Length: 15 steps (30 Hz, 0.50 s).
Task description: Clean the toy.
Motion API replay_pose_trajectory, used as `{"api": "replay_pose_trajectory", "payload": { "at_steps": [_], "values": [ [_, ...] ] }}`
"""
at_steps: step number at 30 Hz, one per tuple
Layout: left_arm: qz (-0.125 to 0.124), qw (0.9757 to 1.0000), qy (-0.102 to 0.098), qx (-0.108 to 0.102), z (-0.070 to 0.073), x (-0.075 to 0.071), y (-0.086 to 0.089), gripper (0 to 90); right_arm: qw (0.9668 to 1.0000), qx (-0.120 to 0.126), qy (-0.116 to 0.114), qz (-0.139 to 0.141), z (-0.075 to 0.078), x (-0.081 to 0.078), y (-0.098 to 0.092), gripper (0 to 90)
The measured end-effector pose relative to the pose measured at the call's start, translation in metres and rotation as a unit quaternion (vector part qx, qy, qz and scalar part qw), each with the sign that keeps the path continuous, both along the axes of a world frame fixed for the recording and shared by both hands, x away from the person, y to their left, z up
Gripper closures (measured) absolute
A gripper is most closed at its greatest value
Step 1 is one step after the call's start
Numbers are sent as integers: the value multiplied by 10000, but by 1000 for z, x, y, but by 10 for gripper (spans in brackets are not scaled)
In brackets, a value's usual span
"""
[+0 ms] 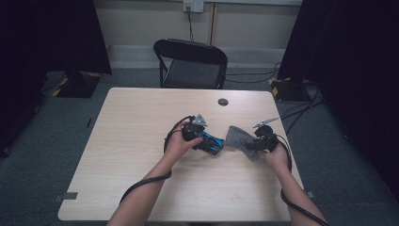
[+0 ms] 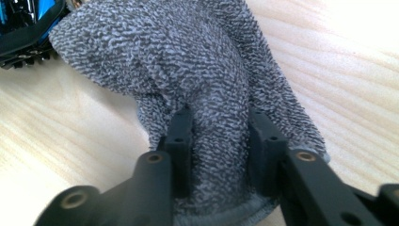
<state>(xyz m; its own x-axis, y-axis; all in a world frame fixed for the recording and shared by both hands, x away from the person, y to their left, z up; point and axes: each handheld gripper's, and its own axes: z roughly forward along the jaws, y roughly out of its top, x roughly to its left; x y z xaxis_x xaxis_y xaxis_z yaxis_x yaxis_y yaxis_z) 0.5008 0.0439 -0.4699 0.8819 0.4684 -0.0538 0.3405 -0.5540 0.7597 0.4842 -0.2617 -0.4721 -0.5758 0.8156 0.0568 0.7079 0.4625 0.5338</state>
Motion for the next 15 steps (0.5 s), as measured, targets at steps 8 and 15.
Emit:
{"api": "replay_pose_trajectory", "payload": {
  "at_steps": [8, 15],
  "values": [
    [170, 9996, 196, 57, -3, -5, 21, 161, 9998, -22, 95, -161, 3, 3, 3, 733],
    [130, 9995, 278, 79, -11, -6, 22, 152, 9997, 64, 13, -249, 13, 12, 9, 754]
  ]
}}
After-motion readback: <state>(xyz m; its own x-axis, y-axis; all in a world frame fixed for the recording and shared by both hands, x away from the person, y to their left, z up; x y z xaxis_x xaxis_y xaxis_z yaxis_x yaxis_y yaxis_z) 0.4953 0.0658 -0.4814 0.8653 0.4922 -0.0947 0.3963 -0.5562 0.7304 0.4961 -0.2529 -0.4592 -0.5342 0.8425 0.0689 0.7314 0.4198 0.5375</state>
